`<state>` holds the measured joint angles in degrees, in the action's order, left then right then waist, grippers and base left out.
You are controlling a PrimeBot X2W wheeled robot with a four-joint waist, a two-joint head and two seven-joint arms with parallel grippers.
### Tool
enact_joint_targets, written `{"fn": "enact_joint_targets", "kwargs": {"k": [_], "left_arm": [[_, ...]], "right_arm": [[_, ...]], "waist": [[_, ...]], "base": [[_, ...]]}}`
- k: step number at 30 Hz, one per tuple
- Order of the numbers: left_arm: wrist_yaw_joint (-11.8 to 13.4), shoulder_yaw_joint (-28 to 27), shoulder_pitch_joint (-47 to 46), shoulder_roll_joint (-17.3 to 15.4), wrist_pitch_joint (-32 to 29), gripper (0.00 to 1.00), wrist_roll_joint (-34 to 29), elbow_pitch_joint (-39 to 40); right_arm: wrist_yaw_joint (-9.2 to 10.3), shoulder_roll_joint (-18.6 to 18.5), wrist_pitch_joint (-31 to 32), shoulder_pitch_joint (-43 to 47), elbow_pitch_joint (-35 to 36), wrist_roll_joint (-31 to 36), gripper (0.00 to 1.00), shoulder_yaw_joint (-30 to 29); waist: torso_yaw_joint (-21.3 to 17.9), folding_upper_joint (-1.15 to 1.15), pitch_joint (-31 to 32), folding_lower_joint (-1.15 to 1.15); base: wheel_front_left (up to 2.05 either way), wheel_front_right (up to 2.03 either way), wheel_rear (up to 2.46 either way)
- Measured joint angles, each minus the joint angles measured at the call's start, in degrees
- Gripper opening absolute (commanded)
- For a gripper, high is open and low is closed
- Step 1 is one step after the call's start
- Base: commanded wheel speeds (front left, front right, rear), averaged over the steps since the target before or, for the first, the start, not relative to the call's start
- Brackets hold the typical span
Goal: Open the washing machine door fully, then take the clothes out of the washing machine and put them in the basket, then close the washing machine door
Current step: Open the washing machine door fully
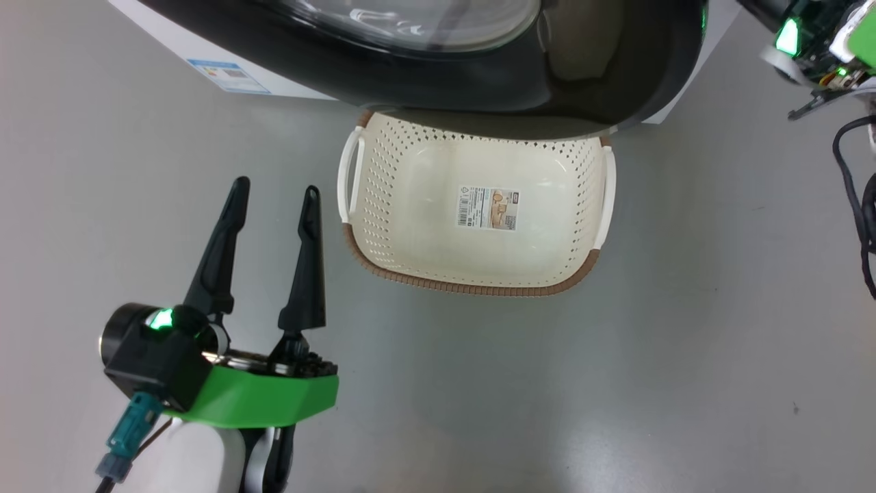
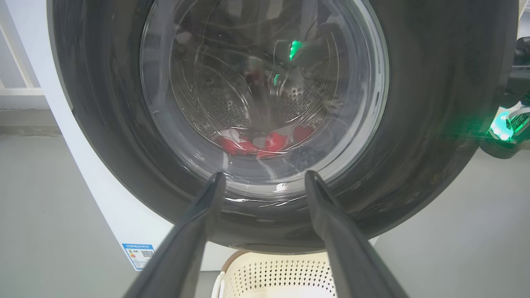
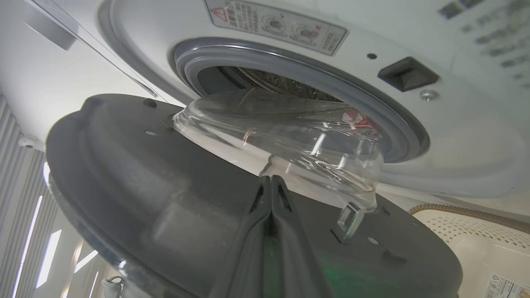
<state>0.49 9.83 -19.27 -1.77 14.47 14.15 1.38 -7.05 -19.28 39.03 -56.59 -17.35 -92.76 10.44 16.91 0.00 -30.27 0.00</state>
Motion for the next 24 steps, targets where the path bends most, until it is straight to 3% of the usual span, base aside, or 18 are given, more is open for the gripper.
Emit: {"fn": "enact_joint_targets", "kwargs": {"k": [6, 7, 9, 11, 16, 24], "left_arm": [[0.0, -0.1, 0.0, 0.0, 0.0, 1.0, 0.0, -0.2], [0.0, -0.1, 0.0, 0.0, 0.0, 1.0, 0.0, -0.2], [0.0, -0.1, 0.0, 0.0, 0.0, 1.0, 0.0, -0.3], [0.0, -0.2, 0.0, 0.0, 0.0, 1.0, 0.0, -0.3], [0.0, -0.8, 0.0, 0.0, 0.0, 1.0, 0.0, -0.6], [-0.5, -1.9, 0.0, 0.0, 0.0, 1.0, 0.0, -1.8]], "right_arm": [[0.0, 0.9, -1.9, 0.2, -0.7, 1.5, 0.0, -0.2], [0.0, 1.1, -2.7, 0.3, -0.9, 1.9, 0.07, -0.2], [0.0, 1.3, -4.2, 0.4, -1.0, 3.4, 0.45, -0.3], [0.0, 1.3, -6.5, 0.9, -0.9, 4.7, 1.0, -0.5], [0.0, 0.7, -12.5, 2.8, 1.0, 8.9, 1.0, 0.2], [0.0, -3.3, -25.1, 6.3, 5.8, 16.4, 1.0, 6.9]], "waist": [[-0.5, 0.0, 0.5, 0.0], [-0.6, 0.0, 0.5, 0.0], [-0.8, 0.0, 0.5, 0.0], [-1.1, 0.0, 0.5, 0.0], [-2.1, 0.0, 0.7, 0.0], [-4.5, 0.0, 1.1, 0.0]], "base": [[0.0, 0.0, 0.0], [0.0, 0.0, 0.0], [0.0, 0.0, 0.0], [0.0, 0.0, 0.0], [0.0, 0.0, 0.0], [0.0, 0.0, 0.0]]}}
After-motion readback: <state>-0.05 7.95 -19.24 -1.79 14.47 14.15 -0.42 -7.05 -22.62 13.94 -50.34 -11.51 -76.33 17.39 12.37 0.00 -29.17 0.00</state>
